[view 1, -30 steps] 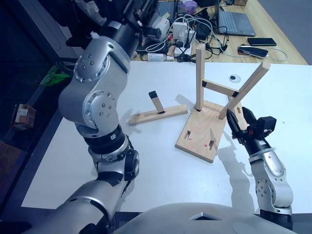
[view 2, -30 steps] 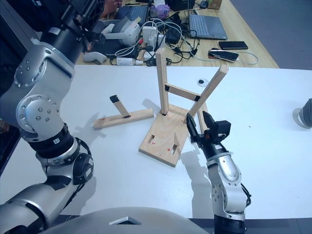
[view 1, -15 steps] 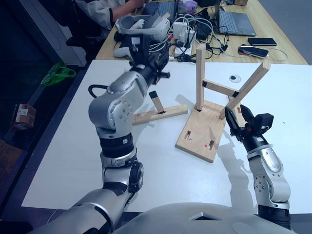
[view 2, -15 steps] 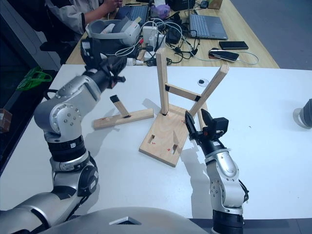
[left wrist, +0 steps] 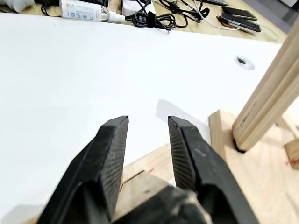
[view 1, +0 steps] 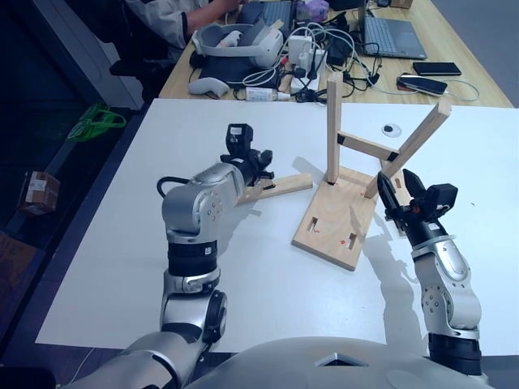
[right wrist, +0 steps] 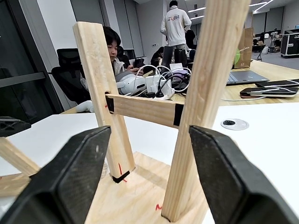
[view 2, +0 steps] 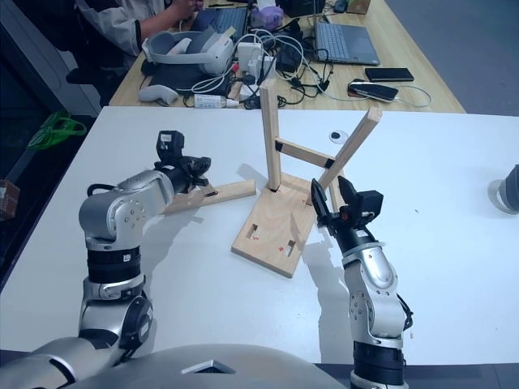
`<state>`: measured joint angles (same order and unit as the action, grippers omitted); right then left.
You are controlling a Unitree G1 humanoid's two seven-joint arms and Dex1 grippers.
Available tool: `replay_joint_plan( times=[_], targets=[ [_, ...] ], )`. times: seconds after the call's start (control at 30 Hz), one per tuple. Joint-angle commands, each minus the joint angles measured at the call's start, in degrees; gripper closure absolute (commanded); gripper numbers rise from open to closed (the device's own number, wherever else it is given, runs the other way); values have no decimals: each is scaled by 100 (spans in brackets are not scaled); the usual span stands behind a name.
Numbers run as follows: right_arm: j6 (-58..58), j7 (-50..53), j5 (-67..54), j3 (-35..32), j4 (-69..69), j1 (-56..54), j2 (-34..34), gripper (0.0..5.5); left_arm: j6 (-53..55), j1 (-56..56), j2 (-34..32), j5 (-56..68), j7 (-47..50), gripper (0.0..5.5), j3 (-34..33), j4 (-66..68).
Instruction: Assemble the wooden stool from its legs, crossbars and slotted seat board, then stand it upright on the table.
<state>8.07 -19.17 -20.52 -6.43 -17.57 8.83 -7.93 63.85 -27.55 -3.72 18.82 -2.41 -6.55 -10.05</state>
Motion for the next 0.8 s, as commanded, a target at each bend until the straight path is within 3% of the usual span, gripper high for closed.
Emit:
replay_joint_plan(
  times=[0.03,0.2,0.5,0.63,0.8],
  targets=[
    [-11,23,-8,-37,79,-107,-41,237,-586,-533,144,-2,174,397,-277,-121],
    [-4,-7,-46,-51,7,-25,-56,237,-1051,-1101,83,439,-147,397,-457,-1144],
    [83,-178,-125,-135,-98,-422,-327,237,-1173,-1311,-89,719,-179,397,-606,-1245],
    [241,-230,-328,-518,310,-1172,-719,237,-1037,-1335,-169,1008,-221,456,-762,-1180],
    [377,-397,-432,-452,235,-1102,-813,237,-944,-1013,-563,971,-409,532,-552,-1224]
  ],
)
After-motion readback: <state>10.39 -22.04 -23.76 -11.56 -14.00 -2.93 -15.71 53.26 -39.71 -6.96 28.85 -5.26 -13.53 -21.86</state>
